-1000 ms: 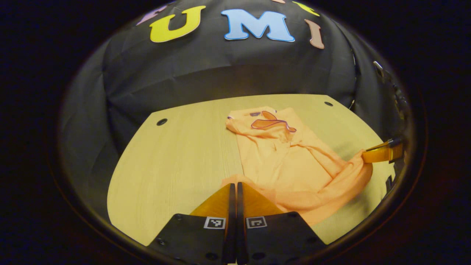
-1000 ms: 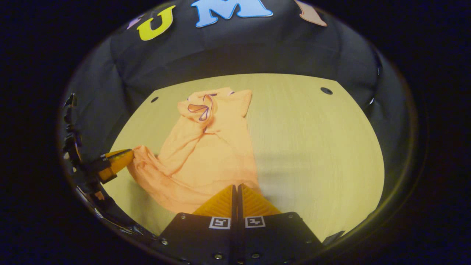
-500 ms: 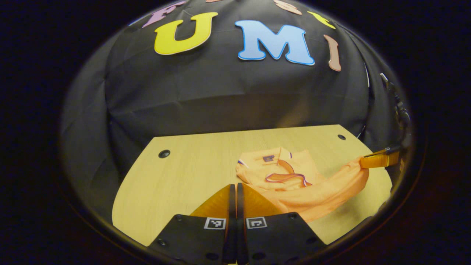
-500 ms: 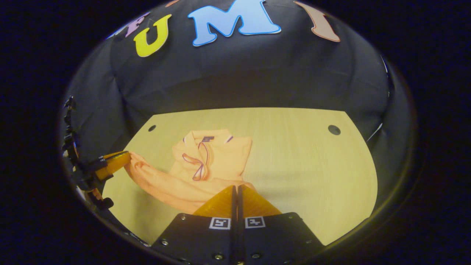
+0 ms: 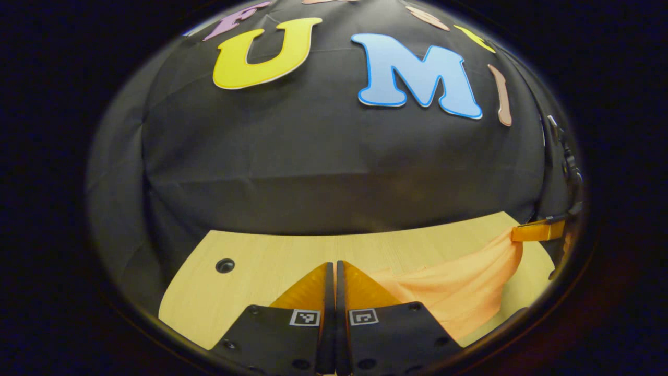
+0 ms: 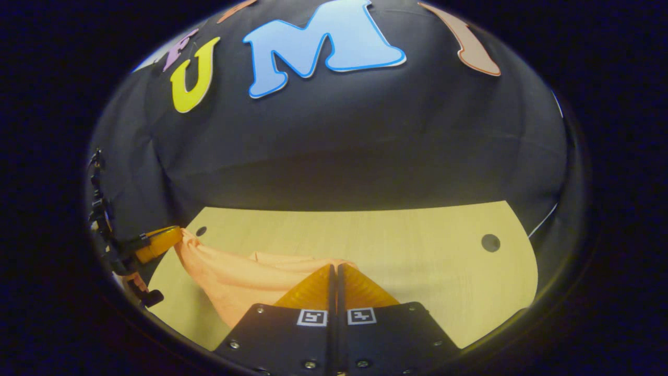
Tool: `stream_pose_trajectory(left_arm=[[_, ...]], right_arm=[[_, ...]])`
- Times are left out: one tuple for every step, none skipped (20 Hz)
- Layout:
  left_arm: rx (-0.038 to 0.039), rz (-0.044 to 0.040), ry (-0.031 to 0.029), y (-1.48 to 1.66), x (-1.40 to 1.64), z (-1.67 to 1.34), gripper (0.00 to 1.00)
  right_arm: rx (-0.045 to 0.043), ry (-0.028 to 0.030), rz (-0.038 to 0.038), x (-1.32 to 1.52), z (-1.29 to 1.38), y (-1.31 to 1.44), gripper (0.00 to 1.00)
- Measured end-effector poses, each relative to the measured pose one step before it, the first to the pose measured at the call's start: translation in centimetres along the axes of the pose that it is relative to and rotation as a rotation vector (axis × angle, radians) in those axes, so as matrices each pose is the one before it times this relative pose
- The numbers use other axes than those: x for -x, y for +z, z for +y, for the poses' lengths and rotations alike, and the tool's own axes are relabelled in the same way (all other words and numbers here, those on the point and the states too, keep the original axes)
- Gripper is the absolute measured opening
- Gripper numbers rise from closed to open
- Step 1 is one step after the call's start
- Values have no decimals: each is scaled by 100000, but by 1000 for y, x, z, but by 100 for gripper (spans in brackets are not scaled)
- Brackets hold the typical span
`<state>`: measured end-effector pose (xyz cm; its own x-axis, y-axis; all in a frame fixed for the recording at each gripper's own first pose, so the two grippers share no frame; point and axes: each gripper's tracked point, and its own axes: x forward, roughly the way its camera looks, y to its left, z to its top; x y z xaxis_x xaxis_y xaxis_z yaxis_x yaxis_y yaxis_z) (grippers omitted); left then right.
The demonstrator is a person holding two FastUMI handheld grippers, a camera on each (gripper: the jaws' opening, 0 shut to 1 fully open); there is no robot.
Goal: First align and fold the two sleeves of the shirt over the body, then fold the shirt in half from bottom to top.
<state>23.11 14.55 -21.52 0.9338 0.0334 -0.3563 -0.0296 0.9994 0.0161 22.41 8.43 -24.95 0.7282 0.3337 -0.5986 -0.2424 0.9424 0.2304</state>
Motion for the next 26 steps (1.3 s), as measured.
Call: stream_pose_trajectory(left_arm=[[-559,-539,-31,207,-1373,-12,6],[-470,-501,-111,45,-1278,-45,5],[-501,-561,-210,-134,-1349,-83,6],[-608,-390,21,-224,-1305,-29,6],[-491,-459,-47,-285,-1161,70,6],[-453,-471,-82,-501,-1157,-97,5],[-61,-344,-184,-547,-1073,-10,6],[202,-165,-173,-706,-1089,-111,7],[280,148,122,-764,-1060,73,6],[263,539,286,-919,-943,83,7],[247,574,597,-875,-753,185,6],[365,516,639,-758,-672,270,7],[358,473,458,-711,-526,237,6],[307,440,329,-593,-470,238,6],[243,345,381,-615,-287,257,6],[220,501,164,-443,-293,49,6],[307,711,223,-484,-259,34,6],[459,1019,178,-566,-321,7,6],[757,1080,-170,-564,-182,-107,6],[851,1060,-883,-426,-104,-190,6],[-50,964,286,-286,24,-27,6],[-423,593,702,-178,-66,111,9],[-135,433,565,15,161,110,14],[269,-678,61,238,339,0,27],[280,-911,39,399,384,67,28],[396,-766,-229,453,454,4,45]], right_arm=[[-622,-272,-1423,-1082,-310,411,0],[-551,-537,-1143,-1197,-403,331,0],[-755,-694,-1092,-1366,-405,184,0],[-1146,-441,-557,-1259,-475,-102,0],[-1353,-486,-411,-1296,-443,-297,0],[-1496,-349,-237,-1162,-450,-344,0],[-1198,-201,-238,-1132,-444,-303,0],[-778,-472,69,-1143,-475,-595,0],[-714,-202,285,-1085,-446,-592,0],[-415,-186,497,-989,-452,-719,0],[-277,-39,615,-774,-327,-718,0],[177,56,464,-728,-173,-492,0],[487,114,284,-533,-151,-502,0],[661,100,224,-438,-147,-287,0],[704,117,122,-265,-120,-356,0],[647,129,222,-250,-128,-277,0],[579,163,362,-221,-31,-307,0],[528,-65,578,-211,-134,-323,0],[438,-489,584,-124,-89,-389,0],[103,-449,834,27,21,-64,0],[290,-133,301,-159,-142,-203,1],[259,-532,339,85,-134,-95,3],[325,-222,-85,165,-32,68,6],[512,-526,-378,160,-69,168,6],[271,141,24,56,-60,-80,9],[307,-847,-111,449,-11,218,19]])
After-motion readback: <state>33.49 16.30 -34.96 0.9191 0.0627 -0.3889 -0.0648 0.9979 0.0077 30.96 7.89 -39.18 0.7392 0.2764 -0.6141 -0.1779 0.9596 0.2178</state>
